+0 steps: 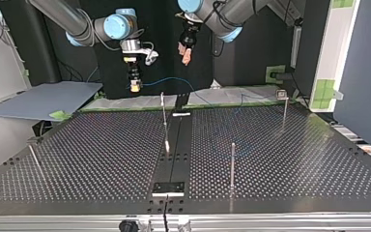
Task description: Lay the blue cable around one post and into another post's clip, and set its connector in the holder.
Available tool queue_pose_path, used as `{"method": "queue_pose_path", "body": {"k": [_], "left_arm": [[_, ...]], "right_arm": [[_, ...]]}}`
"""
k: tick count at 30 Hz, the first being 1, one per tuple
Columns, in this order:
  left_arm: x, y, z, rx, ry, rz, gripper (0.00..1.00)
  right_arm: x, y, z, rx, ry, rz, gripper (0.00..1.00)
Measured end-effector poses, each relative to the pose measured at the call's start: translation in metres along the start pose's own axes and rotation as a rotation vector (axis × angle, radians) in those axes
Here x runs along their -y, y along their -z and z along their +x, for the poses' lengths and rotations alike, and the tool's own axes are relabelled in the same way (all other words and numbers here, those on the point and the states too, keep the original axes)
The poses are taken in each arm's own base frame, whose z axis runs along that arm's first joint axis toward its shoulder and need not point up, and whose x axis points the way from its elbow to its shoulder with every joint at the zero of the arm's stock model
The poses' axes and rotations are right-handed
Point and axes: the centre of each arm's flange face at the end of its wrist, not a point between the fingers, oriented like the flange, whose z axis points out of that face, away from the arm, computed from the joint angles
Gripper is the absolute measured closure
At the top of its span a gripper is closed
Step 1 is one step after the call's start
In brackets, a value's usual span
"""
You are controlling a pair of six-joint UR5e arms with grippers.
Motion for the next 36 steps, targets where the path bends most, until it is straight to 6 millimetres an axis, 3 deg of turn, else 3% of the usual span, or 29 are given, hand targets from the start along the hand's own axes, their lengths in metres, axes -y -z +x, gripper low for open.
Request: {"method": "queue_pose_path", "body": {"k": [4,10,27,36], "left_arm": [[0.001,-0.006,-0.004,0.033,0.027,0.013,0.0],[-0.001,-0.016,-0.012,0.09,0.067,0.023,0.0],[-0.011,-0.05,0.036,0.055,0.227,0.126,0.0],[-0.005,-0.066,0.027,0.144,0.309,0.151,0.0]], "right_arm": [[0.002,0.004,0.012,-0.008,-0.005,0.007,1.0],[0.004,0.011,0.013,-0.002,-0.007,0.014,1.0],[0.01,0.015,0.013,0.004,-0.003,0.029,1.0],[0.013,0.016,0.013,0.007,-0.002,0.035,1.0]]}}
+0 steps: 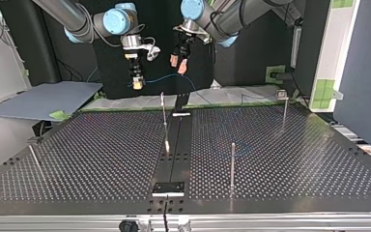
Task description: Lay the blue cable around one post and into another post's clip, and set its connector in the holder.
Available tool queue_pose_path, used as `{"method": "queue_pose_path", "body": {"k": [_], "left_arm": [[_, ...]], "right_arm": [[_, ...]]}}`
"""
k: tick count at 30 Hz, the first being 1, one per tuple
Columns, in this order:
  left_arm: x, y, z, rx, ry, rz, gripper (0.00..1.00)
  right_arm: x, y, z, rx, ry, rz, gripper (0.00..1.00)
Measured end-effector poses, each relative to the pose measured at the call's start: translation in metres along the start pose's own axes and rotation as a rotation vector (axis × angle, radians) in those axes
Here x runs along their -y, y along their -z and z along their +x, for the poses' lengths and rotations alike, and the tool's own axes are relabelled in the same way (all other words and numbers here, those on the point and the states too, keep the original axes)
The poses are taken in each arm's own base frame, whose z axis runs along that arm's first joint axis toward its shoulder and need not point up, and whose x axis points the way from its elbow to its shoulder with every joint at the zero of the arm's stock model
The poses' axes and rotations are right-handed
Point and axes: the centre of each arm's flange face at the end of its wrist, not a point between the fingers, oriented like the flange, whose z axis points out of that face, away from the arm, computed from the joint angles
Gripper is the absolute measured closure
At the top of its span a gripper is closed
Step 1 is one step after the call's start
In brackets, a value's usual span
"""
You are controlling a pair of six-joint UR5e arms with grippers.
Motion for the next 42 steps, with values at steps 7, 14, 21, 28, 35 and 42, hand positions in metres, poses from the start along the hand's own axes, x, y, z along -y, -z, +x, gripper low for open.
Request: {"method": "queue_pose_path", "body": {"k": [7,14,21,28,35,42], "left_arm": [[0.021,-0.021,-0.008,0.074,0.011,0.074,0.0],[0.045,-0.043,-0.016,0.14,0.007,0.162,0.0],[0.036,-0.05,-0.008,0.142,-0.01,0.158,0.0],[0.024,-0.054,0.0,0.136,-0.022,0.136,0.0],[0.026,-0.063,-0.007,0.168,-0.038,0.124,0.0],[0.026,-0.067,-0.011,0.186,-0.058,0.111,0.5]], "right_arm": [[0.001,0.001,-0.001,0.005,0.001,0.002,1.0],[0.004,0.002,0.0,0.003,0.001,0.007,1.0],[0.007,0.002,0.013,-0.011,-0.002,0.014,1.0],[0.007,0.004,0.024,-0.018,-0.005,0.015,1.0],[0.006,0.008,0.021,-0.008,-0.003,0.013,1.0],[0.002,0.01,0.018,0.003,0.007,0.006,1.0]]}}
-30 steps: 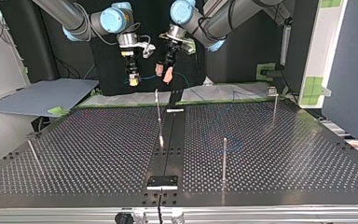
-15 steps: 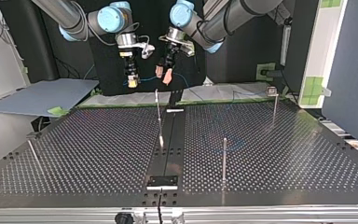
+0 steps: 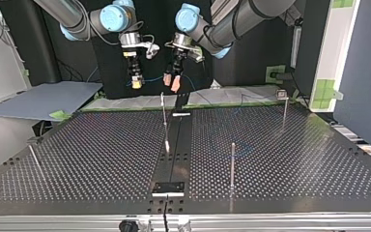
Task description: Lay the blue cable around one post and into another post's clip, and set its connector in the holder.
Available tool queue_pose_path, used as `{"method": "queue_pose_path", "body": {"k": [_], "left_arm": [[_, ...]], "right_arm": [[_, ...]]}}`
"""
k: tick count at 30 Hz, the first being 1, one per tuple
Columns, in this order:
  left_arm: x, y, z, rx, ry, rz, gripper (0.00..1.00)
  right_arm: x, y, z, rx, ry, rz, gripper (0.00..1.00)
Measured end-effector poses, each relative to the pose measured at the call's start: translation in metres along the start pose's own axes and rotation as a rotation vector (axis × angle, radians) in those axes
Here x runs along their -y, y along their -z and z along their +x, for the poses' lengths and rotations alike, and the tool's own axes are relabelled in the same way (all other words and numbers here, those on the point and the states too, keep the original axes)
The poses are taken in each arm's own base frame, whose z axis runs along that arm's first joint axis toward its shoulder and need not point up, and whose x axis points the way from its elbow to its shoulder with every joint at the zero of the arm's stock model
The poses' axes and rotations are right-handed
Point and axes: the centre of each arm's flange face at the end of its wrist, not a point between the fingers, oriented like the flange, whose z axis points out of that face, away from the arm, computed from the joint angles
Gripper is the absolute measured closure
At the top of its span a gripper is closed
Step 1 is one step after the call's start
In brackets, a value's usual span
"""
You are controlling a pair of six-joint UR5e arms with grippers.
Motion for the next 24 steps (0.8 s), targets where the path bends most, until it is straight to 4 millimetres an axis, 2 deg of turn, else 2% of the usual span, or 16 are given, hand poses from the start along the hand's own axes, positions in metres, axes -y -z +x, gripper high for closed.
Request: {"method": "queue_pose_path", "body": {"k": [1,2,4,17,24], "left_arm": [[0.0,0.0,0.0,0.002,-0.007,-0.003,0.82],[-0.001,0.0,-0.001,0.006,-0.017,-0.009,0.97],[-0.002,0.0,-0.001,0.013,-0.034,-0.019,1.0],[-0.009,0.002,0.002,0.038,-0.159,-0.059,1.0],[-0.02,0.0,0.017,0.027,-0.169,-0.035,1.0]], "right_arm": [[-0.001,0.0,0.0,0.001,0.001,-0.001,1.0],[-0.001,0.0,0.0,0.003,0.002,-0.003,1.0],[-0.003,0.0,-0.001,0.005,0.004,-0.006,1.0],[-0.011,-0.003,-0.002,0.001,0.01,-0.022,1.0],[-0.019,-0.008,-0.025,-0.001,0.006,-0.035,1.0]]}}
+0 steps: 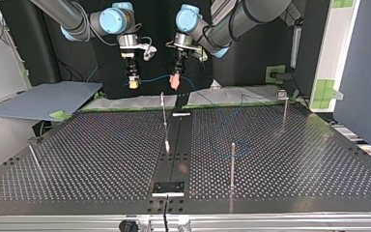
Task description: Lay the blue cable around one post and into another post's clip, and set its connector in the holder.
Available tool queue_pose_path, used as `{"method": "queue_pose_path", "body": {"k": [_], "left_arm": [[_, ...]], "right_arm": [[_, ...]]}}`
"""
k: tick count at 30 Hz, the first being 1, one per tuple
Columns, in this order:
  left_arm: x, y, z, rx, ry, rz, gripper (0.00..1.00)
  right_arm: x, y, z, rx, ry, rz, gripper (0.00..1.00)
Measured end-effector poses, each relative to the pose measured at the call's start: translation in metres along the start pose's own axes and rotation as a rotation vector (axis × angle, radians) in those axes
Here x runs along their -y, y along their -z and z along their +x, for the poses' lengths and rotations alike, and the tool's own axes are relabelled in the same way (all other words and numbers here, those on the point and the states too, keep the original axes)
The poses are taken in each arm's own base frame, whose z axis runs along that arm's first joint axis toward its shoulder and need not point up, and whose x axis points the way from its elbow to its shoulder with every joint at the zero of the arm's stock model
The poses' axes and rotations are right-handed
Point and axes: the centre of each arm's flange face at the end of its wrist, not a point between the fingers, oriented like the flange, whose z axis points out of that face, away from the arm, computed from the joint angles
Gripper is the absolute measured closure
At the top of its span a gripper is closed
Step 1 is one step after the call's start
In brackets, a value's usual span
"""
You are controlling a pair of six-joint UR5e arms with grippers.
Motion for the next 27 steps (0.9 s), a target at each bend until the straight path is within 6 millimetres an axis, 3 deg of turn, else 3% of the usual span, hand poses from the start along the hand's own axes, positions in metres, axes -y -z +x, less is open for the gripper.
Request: {"method": "queue_pose_path", "body": {"k": [18,27], "left_arm": [[-0.032,-0.004,0.064,-0.057,-0.041,0.004,1.0],[-0.038,-0.008,0.07,-0.051,-0.055,-0.007,0.98]], "right_arm": [[-0.036,-0.017,-0.068,0.03,-0.002,-0.057,1.0],[-0.05,-0.024,-0.082,0.037,0.0,-0.079,1.0]]}}
